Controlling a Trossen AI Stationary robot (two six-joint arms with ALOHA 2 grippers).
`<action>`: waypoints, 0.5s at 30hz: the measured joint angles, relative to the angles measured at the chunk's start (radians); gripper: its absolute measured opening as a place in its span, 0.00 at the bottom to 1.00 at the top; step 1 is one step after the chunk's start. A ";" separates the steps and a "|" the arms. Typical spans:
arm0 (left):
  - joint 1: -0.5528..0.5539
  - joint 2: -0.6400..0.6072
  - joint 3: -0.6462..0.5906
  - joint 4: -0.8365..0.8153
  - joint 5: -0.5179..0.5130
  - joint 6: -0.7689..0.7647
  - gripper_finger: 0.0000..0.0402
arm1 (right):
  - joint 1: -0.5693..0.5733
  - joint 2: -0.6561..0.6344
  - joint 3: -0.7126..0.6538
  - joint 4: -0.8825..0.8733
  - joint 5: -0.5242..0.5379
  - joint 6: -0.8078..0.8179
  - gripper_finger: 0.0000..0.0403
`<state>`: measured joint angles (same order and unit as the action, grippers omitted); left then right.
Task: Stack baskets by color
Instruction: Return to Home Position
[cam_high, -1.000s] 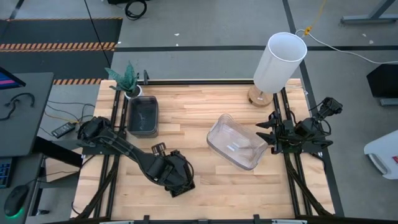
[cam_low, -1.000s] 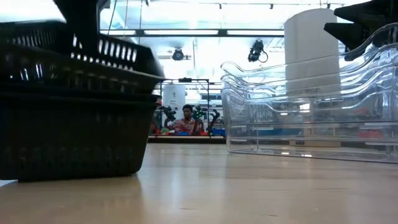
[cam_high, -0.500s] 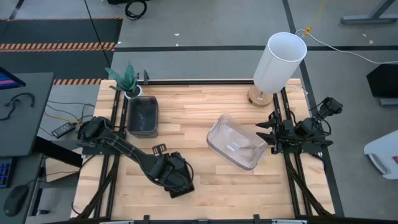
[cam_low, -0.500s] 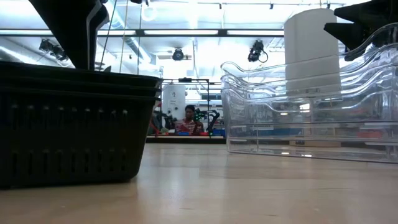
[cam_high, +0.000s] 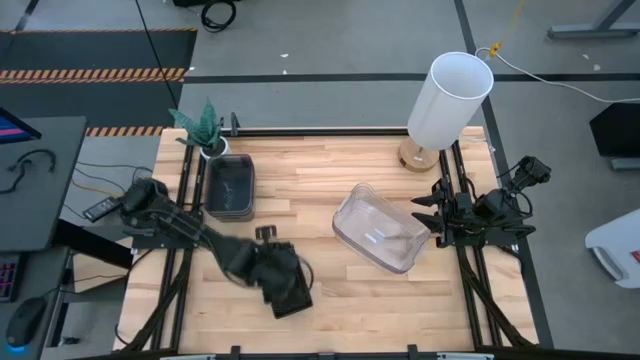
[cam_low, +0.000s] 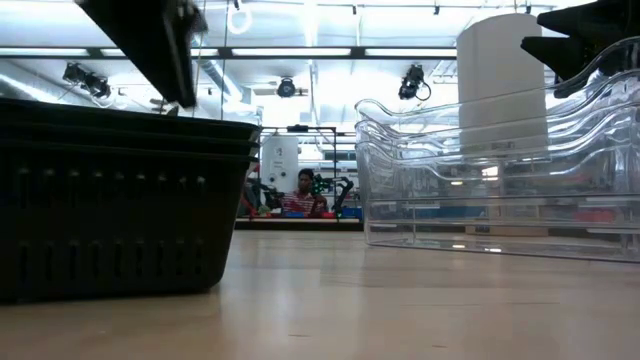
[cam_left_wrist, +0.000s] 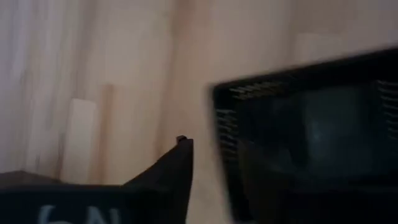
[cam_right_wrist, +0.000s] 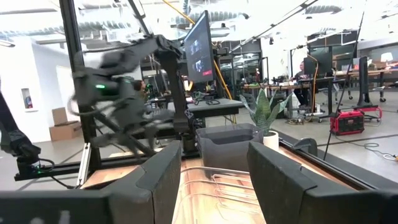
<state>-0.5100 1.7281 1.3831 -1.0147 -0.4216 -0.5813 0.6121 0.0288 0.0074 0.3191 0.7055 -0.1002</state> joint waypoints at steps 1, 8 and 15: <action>0.013 -0.027 -0.047 0.038 -0.005 0.015 0.31 | 0.000 0.000 0.000 0.000 0.000 0.000 0.47; 0.081 -0.255 -0.353 0.419 -0.035 0.090 0.14 | 0.000 0.000 0.000 0.000 0.000 0.000 0.47; 0.122 -0.471 -0.626 0.891 -0.037 0.235 0.02 | 0.000 0.000 0.000 0.000 0.000 0.000 0.47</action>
<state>-0.3880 1.2570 0.7572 -0.1241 -0.4590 -0.3459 0.6123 0.0288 0.0074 0.3196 0.7055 -0.1002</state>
